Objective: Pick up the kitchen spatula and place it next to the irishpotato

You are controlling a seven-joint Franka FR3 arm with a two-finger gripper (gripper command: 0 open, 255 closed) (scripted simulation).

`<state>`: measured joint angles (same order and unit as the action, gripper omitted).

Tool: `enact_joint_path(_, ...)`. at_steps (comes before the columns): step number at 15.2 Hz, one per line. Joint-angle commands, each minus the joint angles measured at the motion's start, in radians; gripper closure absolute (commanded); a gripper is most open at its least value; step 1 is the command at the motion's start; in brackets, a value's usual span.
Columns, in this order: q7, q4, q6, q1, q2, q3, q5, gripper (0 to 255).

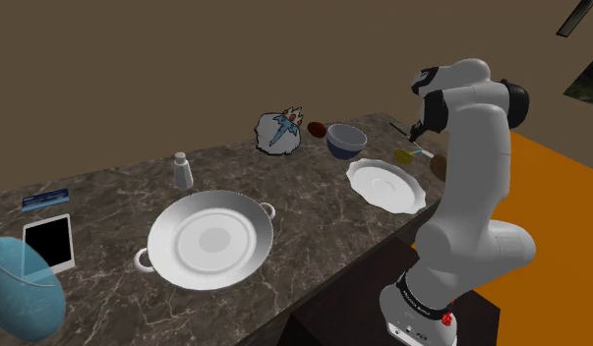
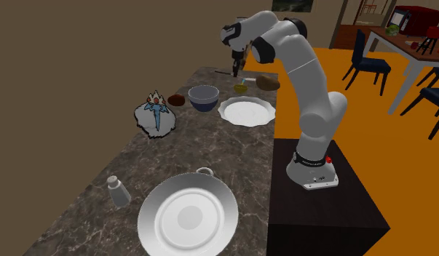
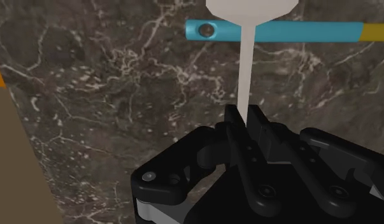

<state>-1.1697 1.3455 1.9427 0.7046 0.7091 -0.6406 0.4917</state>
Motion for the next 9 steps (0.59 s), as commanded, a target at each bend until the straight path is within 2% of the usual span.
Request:
enact_joint_path(1,-0.004,0.017,0.023,-0.003,0.007,0.004,0.006,255)
enact_joint_path(9,-0.006,0.022,0.031,-0.003,0.011,0.006,0.008,255)
